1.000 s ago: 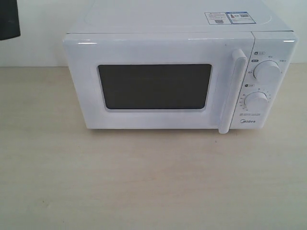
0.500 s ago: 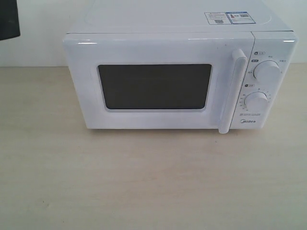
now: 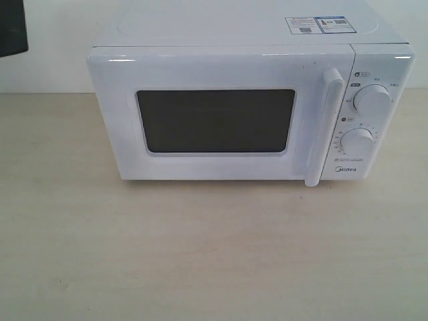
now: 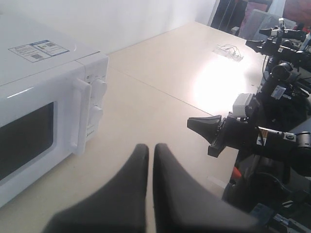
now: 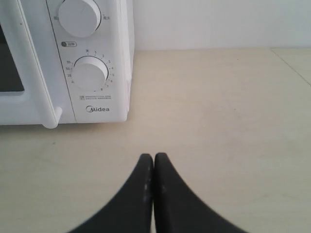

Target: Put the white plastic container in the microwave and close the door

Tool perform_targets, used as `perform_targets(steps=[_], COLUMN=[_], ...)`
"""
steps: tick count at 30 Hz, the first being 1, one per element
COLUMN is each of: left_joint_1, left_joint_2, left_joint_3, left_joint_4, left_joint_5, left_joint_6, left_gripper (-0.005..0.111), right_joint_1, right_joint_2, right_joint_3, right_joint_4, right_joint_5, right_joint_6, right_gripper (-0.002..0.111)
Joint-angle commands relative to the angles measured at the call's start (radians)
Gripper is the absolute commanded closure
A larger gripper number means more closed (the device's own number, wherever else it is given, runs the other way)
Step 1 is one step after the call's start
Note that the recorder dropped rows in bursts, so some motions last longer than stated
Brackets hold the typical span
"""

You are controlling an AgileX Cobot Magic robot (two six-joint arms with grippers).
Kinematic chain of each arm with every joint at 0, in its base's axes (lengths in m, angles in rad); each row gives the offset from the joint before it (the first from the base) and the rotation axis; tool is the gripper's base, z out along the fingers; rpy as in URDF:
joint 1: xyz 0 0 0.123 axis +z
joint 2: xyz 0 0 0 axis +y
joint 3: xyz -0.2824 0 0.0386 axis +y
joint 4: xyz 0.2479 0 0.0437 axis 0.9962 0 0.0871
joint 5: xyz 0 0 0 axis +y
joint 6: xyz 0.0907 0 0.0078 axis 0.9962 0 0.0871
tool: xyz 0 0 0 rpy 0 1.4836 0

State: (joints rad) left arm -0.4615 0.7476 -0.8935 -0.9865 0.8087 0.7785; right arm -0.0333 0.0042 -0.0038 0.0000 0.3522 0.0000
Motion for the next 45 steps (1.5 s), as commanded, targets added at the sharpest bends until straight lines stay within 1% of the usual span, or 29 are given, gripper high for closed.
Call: perform_targets(steps=[1, 3, 6, 10, 12, 13, 15, 19, 23, 26, 28, 30, 33, 35, 37, 41, 45], left_joint_1=[-0.007, 0.004, 0.015, 0.043, 0.064, 0.084, 0.116, 0.177, 0.193, 0.195, 0.195, 0.195, 0.195, 0.198, 0.198, 0.184, 0.157], left_joint_2=[-0.027, -0.077, -0.207, -0.406, -0.480, -0.532, -0.596, -0.734, -0.748, -0.748, -0.748, -0.748, -0.748, -0.748, -0.748, -0.748, -0.748], left_joint_3=[-0.002, -0.002, 0.008, 0.063, 0.102, 0.130, 0.172, 0.332, 0.495, 0.584, 0.658, 0.721, 0.815, 0.850, 0.865, 0.871, 0.871], left_joint_4=[0.008, 0.066, 0.203, 0.381, 0.468, 0.543, 0.635, 0.850, 1.031, 1.058, 1.058, 1.058, 1.053, 1.053, 1.053, 1.053, 1.053], left_joint_5=[-0.007, -0.023, -0.089, -0.234, -0.269, -0.271, -0.259, -0.257, -0.276, -0.322, -0.390, -0.482, -0.683, -0.783, -0.823, -0.832, -0.843], left_joint_6=[-0.001, 0.033, 0.043, -0.052, -0.116, -0.161, -0.204, -0.328, -0.460, -0.608, -0.773, -0.919, -1.013, -1.079, -1.166, -1.329, -1.392], left_gripper=[0.102, 0.102, 0.102, 0.102, 0.102, 0.102, 0.102, 0.102, 0.102, 0.102, 0.102, 0.102, 0.102, 0.102, 0.102, 0.102, 0.102], right_joint_1=[-0.005, -0.005, -0.005, -0.005, -0.005, -0.005, -0.005, -0.005, -0.005, -0.005, -0.005, -0.005, -0.005, -0.005, -0.005, -0.005, -0.005], right_joint_2=[-0.004, -0.004, -0.004, -0.004, -0.004, -0.004, -0.004, -0.004, -0.004, -0.004, -0.004, -0.004, -0.004, -0.004, -0.004, -0.004, -0.004], right_joint_3=[0.004, 0.004, 0.004, 0.004, 0.004, 0.004, 0.004, 0.004, 0.004, 0.004, 0.004, 0.004, 0.004, 0.004, 0.004, 0.004, 0.004], right_joint_4=[-0.009, -0.009, -0.009, -0.009, -0.009, -0.009, -0.009, -0.009, -0.009, -0.009, -0.009, -0.009, -0.009, -0.009, -0.009, -0.009, -0.009], right_joint_5=[-0.004, -0.004, -0.004, -0.004, -0.004, -0.004, -0.004, -0.004, -0.004, -0.006, -0.006, -0.006, -0.006, -0.006, -0.006, -0.006, -0.006], right_joint_6=[0.000, 0.000, 0.000, 0.000, 0.000, 0.000, 0.000, 0.000, 0.000, 0.000, 0.000, 0.000, 0.000, 0.000, 0.000, 0.000, 0.000], right_gripper=[0.108, 0.108, 0.108, 0.108, 0.108, 0.108, 0.108, 0.108, 0.108, 0.108, 0.108, 0.108, 0.108, 0.108, 0.108, 0.108, 0.108])
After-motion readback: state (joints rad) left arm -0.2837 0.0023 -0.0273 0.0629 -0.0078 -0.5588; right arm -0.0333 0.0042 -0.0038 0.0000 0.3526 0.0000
